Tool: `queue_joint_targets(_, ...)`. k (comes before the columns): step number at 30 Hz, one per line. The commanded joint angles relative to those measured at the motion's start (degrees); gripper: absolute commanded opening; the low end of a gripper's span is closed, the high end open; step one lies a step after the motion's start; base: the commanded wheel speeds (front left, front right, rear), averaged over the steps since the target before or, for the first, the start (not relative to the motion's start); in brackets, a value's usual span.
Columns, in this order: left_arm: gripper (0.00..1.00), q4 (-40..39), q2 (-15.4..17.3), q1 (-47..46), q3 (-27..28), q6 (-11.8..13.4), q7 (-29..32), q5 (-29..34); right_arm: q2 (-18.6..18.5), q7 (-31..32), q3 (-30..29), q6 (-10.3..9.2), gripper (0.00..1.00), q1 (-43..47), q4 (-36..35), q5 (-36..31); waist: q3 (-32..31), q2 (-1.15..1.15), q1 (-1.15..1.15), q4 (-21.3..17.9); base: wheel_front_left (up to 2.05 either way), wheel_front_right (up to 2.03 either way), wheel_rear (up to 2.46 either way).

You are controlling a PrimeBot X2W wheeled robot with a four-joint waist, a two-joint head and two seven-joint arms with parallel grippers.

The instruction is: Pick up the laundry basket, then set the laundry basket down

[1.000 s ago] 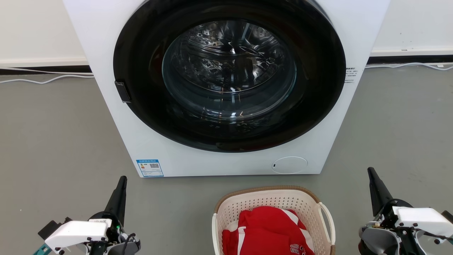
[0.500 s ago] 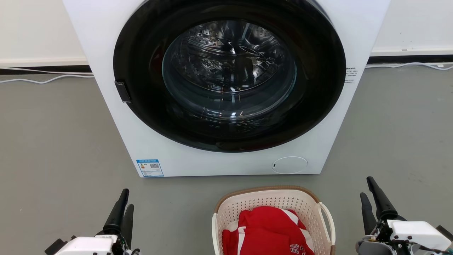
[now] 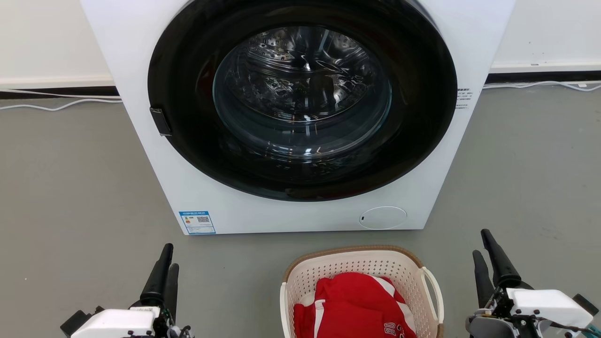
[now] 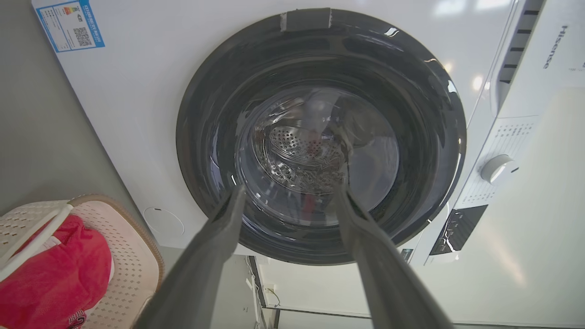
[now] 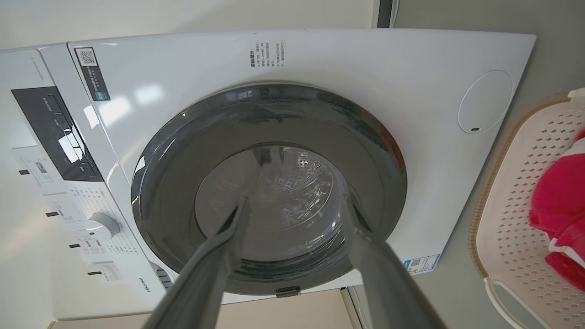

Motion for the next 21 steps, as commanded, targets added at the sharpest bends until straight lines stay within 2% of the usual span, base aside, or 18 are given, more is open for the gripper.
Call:
queue_joint_targets(1,1.0,-2.3,0.3,-2.3,-0.1,-0.3,-0.6,1.4,-0.6,-1.0,1.0,0.12,1.0,-2.0,-2.3,-1.0,0.0,0.0,-0.01,-0.1,0.0,0.0,0.0)
queue_joint_targets(11,1.0,-3.8,0.4,-2.4,-0.9,-0.3,-2.1,7.3,-1.1,-2.8,2.7,0.15,1.0,-2.4,-3.5,-5.0,0.1,0.0,-0.01,-0.3,0.0,0.0,0.0)
queue_joint_targets(21,1.0,-4.5,0.5,-2.5,-1.9,-0.4,-3.8,16.7,-1.5,-4.4,4.2,0.18,1.0,-2.7,-5.2,-12.7,0.1,0.0,-0.01,-0.6,0.0,0.0,0.0)
